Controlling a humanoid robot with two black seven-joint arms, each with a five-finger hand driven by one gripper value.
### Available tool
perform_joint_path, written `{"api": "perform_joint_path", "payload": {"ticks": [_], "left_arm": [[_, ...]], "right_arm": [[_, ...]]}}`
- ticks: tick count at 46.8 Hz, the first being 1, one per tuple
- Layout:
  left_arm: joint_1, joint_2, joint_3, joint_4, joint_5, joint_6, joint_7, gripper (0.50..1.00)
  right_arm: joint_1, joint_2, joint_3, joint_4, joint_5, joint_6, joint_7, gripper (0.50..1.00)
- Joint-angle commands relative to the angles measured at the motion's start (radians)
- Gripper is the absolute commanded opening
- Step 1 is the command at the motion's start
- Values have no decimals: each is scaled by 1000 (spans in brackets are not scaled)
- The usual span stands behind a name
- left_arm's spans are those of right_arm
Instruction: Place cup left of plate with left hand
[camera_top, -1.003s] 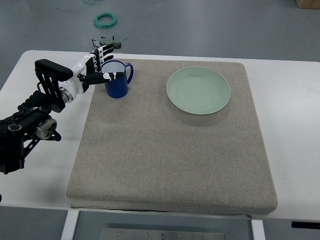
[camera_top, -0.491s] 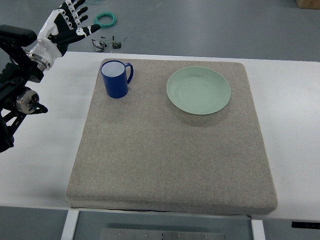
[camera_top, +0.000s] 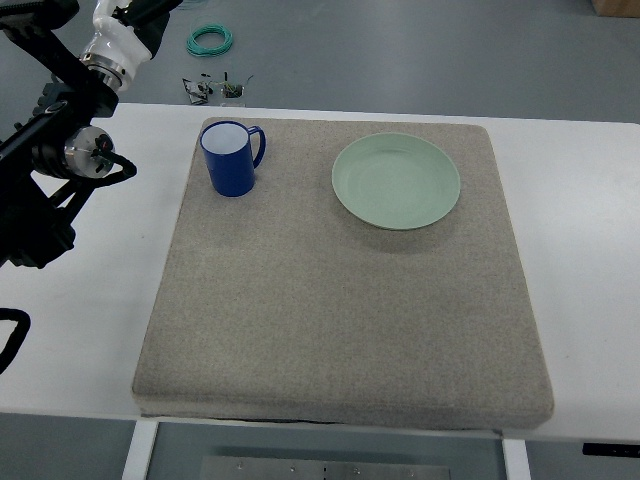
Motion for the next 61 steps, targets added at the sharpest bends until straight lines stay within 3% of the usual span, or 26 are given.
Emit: {"api": "perform_joint_path", "payload": {"ticks": [1,17,24,33,61], "left_arm": [[-24,-38,0,65,-1,24,22,994],[-106,-169,3,335,-191,43,129,990],[-104,-174,-2,341,-248,20,145,990],[-98,-172,1,347,-363,-79,163,992],[-93,-164,37,346,-352,-83,162,994]], "right_arm": [[0,0,0,0,0,0,0,934],[0,0,0,0,0,0,0,934],[0,0,0,0,0,0,0,934],[0,0,0,0,0,0,0,934],[0,0,0,0,0,0,0,934]]}}
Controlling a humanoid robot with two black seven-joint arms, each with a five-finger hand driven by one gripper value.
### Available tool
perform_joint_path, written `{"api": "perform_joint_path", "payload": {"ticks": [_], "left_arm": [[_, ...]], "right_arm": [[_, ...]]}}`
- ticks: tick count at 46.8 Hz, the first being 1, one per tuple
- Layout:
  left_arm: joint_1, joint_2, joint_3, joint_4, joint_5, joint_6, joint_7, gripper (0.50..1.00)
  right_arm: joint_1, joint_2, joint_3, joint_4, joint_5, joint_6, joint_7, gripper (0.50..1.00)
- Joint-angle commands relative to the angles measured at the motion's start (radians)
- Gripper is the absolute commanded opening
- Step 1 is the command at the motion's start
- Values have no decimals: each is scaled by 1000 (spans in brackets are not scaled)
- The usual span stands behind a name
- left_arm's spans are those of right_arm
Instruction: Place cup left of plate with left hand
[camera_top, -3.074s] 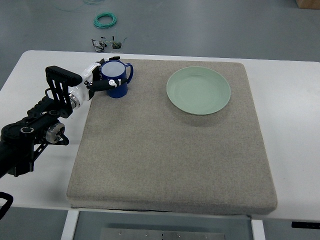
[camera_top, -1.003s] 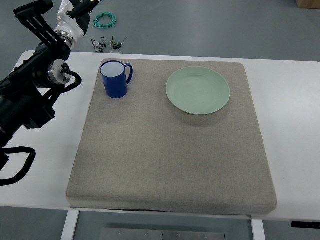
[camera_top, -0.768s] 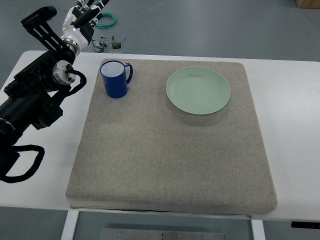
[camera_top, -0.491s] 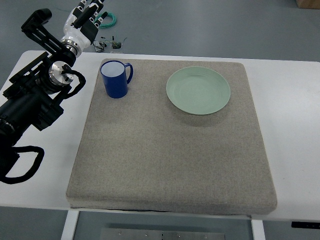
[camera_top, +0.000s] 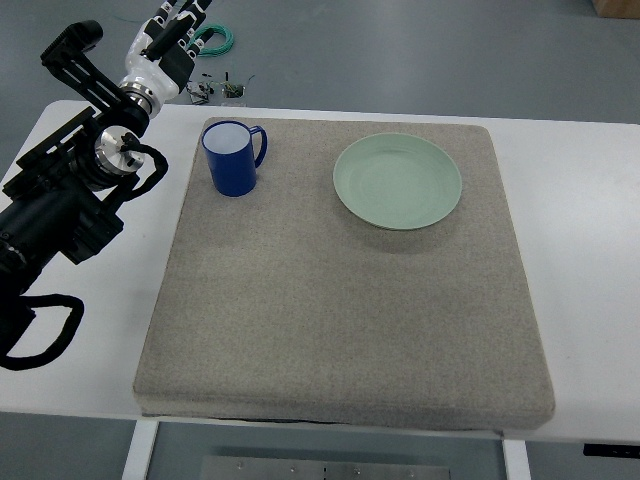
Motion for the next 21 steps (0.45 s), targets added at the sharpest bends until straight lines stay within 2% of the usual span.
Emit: {"api": "perform_joint_path", "payload": {"ticks": [1,21], "left_arm": [[-1,-1,4,-3,1,0,0,994],[-7,2,6,-3,2,2,0,994]], "right_arm": [[0,0,0,0,0,0,0,934],[3,0,8,12,9,0,0,934]]}}
